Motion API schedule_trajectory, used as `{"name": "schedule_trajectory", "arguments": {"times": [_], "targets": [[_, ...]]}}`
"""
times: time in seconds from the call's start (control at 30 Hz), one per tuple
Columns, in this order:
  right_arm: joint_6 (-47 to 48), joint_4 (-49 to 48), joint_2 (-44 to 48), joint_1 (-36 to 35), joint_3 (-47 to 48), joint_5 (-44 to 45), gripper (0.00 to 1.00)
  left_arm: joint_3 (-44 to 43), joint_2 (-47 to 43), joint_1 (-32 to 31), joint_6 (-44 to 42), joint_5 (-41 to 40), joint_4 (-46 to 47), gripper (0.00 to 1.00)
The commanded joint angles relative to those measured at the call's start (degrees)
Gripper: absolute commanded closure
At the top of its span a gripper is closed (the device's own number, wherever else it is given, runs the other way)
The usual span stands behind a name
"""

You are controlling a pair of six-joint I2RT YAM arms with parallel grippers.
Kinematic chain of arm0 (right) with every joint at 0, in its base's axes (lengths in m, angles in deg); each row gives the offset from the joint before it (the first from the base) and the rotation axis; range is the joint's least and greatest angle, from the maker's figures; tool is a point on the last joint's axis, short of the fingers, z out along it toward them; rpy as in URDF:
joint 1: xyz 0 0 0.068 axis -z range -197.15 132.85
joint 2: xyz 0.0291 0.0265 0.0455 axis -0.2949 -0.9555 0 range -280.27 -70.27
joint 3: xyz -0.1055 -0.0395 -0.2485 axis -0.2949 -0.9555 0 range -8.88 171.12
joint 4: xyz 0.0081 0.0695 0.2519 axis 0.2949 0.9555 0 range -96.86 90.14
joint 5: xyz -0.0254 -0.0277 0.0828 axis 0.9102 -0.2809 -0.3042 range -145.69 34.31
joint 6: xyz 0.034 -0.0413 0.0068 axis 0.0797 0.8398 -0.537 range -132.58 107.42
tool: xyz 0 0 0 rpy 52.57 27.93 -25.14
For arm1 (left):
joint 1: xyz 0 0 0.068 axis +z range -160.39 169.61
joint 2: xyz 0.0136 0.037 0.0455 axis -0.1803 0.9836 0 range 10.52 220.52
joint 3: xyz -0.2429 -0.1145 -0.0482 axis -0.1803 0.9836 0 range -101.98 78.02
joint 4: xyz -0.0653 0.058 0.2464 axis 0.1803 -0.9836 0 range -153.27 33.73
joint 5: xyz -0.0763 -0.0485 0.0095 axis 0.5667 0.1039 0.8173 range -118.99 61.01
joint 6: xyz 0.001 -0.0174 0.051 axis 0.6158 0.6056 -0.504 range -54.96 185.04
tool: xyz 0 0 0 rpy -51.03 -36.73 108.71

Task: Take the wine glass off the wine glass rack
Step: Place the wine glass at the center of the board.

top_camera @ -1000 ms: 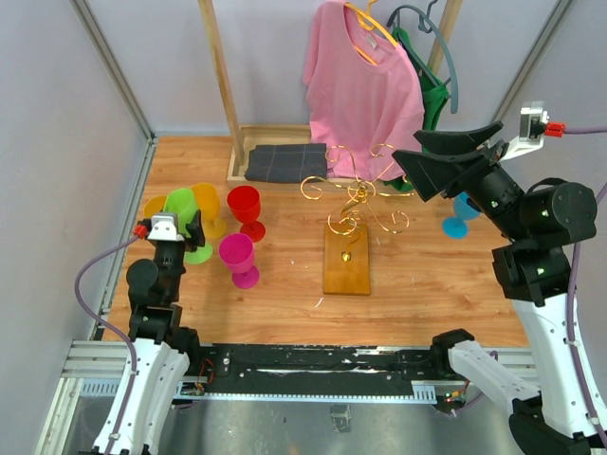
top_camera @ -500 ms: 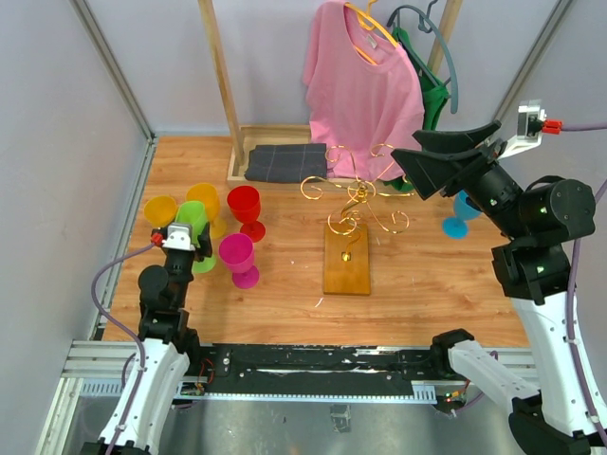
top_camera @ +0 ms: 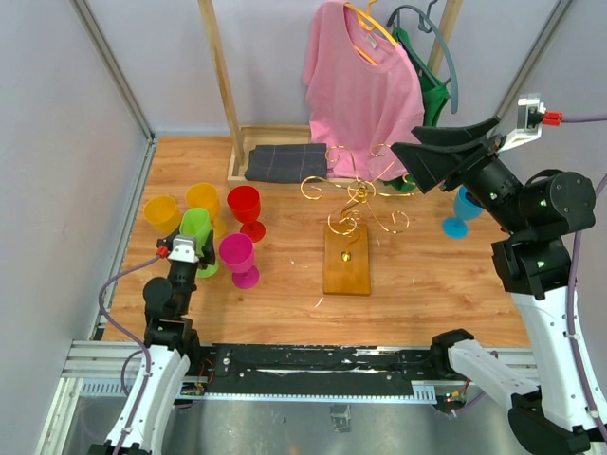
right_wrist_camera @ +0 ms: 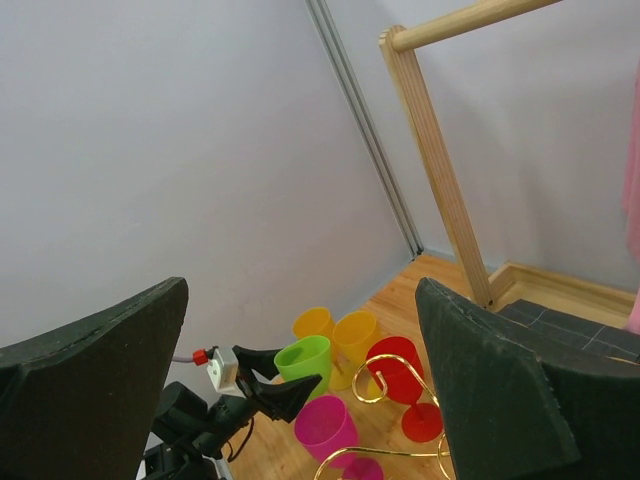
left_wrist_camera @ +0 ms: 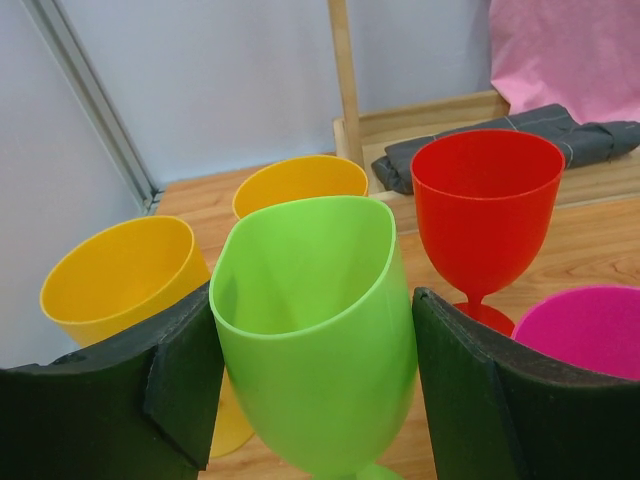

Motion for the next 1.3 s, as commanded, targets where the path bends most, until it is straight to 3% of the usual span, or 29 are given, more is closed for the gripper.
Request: {"name": "schedule_trajectory", "arguments": {"times": [0.0,0.4,0.73,1.07,1.27], "targets": [[-1.14,-1.00,-0.59,0.67,2.68,0.16,0.01,1.67,-2.10,0.14,-0.65,0.97,3.65,0.43],[-1.18,-0.24,-1.14,0.64,3.59,0.90,0.01,5.33,-4.41,0.14,-0.84,2.55,3.20,0.43],[-0.65,0.04,-1.71,0.66,4.24,1.15,0.02,4.83,-7.92,0.14,-0.68,5.34,-4.40,0.41],[-0.37,0.58,-1.23,0.63,3.94,1.76,0.01,5.02,-5.69,0.14,0.40,4.67,-6.08,0.35],[-0.37,0.48,-1.60,0.66,4.16,1.79,0.01,5.31,-3.05,0.14,1.31,4.53,-6.09,0.25]]}}
